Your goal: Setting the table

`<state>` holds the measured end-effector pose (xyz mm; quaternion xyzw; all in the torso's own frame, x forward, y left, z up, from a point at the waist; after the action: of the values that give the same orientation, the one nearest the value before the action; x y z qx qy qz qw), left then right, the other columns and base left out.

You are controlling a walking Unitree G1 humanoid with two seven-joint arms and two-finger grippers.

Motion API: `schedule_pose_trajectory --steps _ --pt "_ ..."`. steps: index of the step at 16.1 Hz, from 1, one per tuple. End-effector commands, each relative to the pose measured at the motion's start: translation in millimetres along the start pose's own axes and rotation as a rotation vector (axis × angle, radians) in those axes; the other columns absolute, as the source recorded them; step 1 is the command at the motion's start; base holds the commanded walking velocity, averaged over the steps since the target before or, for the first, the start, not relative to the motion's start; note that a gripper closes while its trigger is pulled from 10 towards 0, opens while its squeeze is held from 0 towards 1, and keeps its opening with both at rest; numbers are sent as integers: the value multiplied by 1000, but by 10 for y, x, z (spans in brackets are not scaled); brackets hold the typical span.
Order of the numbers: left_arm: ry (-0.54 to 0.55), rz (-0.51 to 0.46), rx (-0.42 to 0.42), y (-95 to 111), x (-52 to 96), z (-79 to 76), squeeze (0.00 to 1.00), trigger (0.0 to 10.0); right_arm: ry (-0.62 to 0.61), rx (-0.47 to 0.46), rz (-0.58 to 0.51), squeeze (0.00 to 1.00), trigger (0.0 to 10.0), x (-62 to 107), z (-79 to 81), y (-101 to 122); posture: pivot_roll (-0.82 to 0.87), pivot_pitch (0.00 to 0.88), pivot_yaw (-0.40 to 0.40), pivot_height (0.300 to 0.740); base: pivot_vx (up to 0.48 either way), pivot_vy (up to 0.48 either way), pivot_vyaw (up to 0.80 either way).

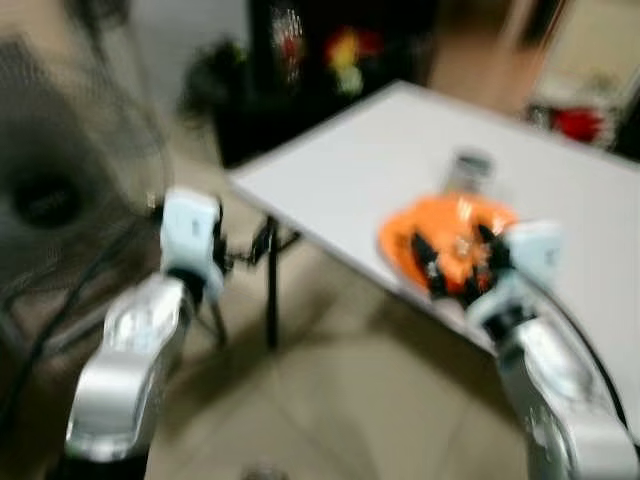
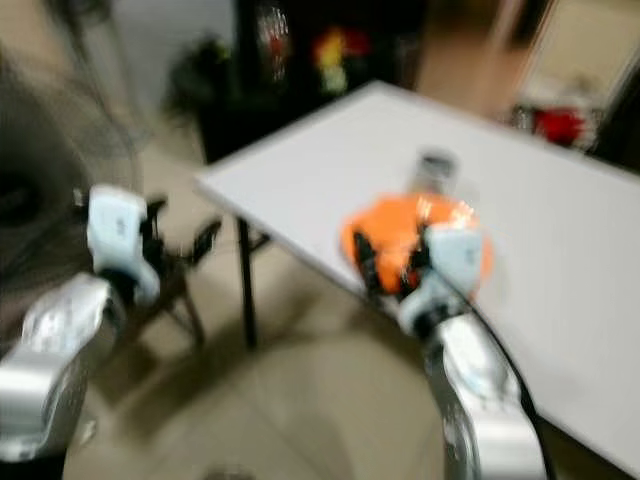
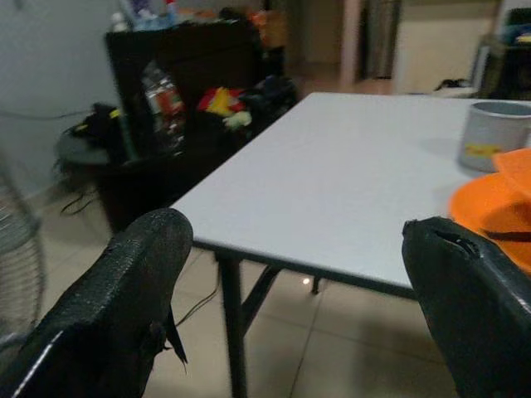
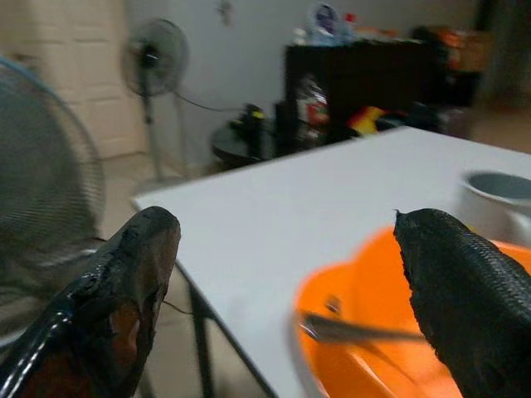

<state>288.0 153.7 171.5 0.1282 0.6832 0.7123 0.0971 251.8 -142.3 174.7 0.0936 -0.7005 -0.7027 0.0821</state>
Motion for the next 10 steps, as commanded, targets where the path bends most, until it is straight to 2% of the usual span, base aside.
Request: schedule_pose_trajectory --steps 1,4,5,8,10 --pt "-17 5 2 17 -26 -55 0 10000 -10 -4 -15 1000 10000 11 -53 47 50 0 2 740 0 0 800" --pt "28 15 -34 -2 -40 -21 0 10000 -4 -13 -19 1000 10000 -12 -45 55 61 0 -2 740 0 0 800" --pt "38 11 -45 -8 -39 -11 0 10000 -26 15 -25 1000 10000 -42 -68 62 61 0 -5 740 0 0 800" --pt "6 15 -58 -7 -46 -85 0 10000 -26 22 -1 1000 10000 -37 -78 22 56 0 -9 740 0 0 800" --pt "59 -2 -33 8 -79 -59 0 10000 -16 8 33 1000 10000 -39 -68 -22 52 0 -8 740 0 0 800"
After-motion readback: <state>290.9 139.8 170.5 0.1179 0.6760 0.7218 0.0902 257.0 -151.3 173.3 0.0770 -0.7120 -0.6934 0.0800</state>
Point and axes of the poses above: a point about 5 cm out from each wrist's last joint towards the gripper, its own x axis pointing back from the gripper into the wrist, its own y axis along the axis of the wrist's last joint, z = x × y, the point moved 2 cm from there along -x, pointing out of the wrist towards the gripper, and after that the axes turned 4 degrees about x, right-handed, at the moved point
